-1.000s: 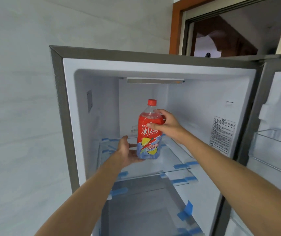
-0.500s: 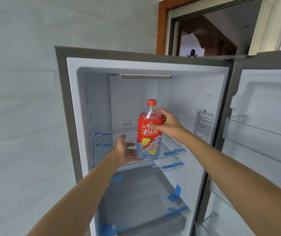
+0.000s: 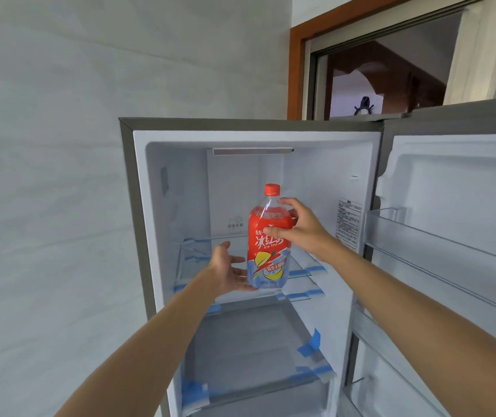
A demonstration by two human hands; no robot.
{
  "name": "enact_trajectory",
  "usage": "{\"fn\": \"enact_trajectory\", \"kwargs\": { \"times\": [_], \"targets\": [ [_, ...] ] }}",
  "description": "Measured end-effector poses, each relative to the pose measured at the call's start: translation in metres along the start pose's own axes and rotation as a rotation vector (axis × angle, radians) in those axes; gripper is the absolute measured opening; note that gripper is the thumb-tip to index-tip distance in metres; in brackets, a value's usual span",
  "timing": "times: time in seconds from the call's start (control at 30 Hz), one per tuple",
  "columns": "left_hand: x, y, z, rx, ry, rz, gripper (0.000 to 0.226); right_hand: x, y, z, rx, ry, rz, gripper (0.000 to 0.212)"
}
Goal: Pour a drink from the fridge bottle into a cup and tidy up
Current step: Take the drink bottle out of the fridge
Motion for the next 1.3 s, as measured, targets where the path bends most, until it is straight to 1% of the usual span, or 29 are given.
{"fn": "enact_trajectory", "kwargs": {
  "times": [0.2, 0.37, 0.5, 0.67, 0.77, 0.83, 0.97, 1.13, 1.3],
  "targets": [
    [0.026, 0.013, -0.024, 0.019, 0.029, 0.05, 0.068, 0.026, 0.001, -0.005, 0.006, -0.025, -0.064, 0.071],
    [0.051, 0.007, -0.044, 0.061, 0.065, 0.103, 0.069, 0.044, 0.011, -0.007, -0.037, -0.051, -0.117, 0.071],
    [0.081, -0.001, -0.057, 0.116, 0.094, 0.133, 0.068, 0.056, 0.027, -0.014, -0.063, -0.076, -0.176, 0.071],
    [0.127, -0.021, -0.066, 0.162, 0.141, 0.192, 0.067, 0.062, 0.06, -0.033, -0.125, -0.128, -0.266, 0.076],
    [0.158, -0.043, -0.067, 0.193, 0.158, 0.25, 0.067, 0.062, 0.089, -0.046, -0.142, -0.154, -0.335, 0.085],
    [0.181, -0.059, -0.067, 0.205, 0.178, 0.283, 0.068, 0.062, 0.112, -0.058, -0.149, -0.175, -0.378, 0.087],
    [0.231, -0.095, -0.069, 0.234, 0.223, 0.367, 0.07, 0.062, 0.166, -0.085, -0.17, -0.219, -0.466, 0.081],
    [0.305, -0.146, -0.07, 0.284, 0.3, 0.469, 0.07, 0.068, 0.243, -0.125, -0.166, -0.299, -0.564, 0.068],
    [0.389, -0.199, -0.079, 0.337, 0.385, 0.567, 0.072, 0.089, 0.322, -0.176, -0.188, -0.371, -0.668, 0.068]
  ]
}}
Point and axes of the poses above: each hand's wrist, its own x-axis away from the middle knuckle, its own y-axis out of the palm, z = x × y, the point moved 5 cm from there along -x, towards the middle knuckle, and after that the axes turned 12 degrees about -z, right-handed, at the moved point
